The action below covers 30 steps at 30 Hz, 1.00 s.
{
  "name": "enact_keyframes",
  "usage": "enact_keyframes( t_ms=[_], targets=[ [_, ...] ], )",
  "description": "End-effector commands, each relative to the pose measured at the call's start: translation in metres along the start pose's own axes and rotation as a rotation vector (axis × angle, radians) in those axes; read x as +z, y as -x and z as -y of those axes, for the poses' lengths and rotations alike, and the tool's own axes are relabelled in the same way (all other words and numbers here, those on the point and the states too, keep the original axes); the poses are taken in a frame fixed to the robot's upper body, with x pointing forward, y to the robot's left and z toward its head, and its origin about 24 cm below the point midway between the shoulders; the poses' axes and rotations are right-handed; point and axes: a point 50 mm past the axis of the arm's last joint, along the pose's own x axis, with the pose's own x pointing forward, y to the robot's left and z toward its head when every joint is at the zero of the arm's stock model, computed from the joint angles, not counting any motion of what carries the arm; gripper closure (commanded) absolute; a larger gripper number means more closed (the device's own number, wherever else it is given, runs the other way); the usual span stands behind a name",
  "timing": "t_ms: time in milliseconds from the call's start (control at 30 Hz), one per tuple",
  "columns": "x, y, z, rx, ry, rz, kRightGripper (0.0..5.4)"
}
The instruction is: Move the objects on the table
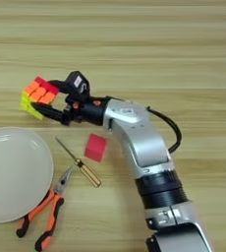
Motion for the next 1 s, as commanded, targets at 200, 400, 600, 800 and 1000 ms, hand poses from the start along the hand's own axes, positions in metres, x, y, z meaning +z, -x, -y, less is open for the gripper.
enact_keyframes(
  t_ms=[200, 400, 600, 800, 1000],
  targets=[
    [0.026, -0.017, -0.024, 0.132, 0.113, 0.047, 2.08],
    [0.017, -0.023, -0.034, 0.183, 0.106, 0.007, 2.08],
    [0.004, -0.028, -0.038, 0.2, 0.099, -0.039, 2.08],
    [-0.009, -0.034, -0.041, 0.21, 0.102, -0.087, 2.08],
    [-0.019, -0.038, -0.043, 0.212, 0.119, -0.119, 2.08]
  ],
)
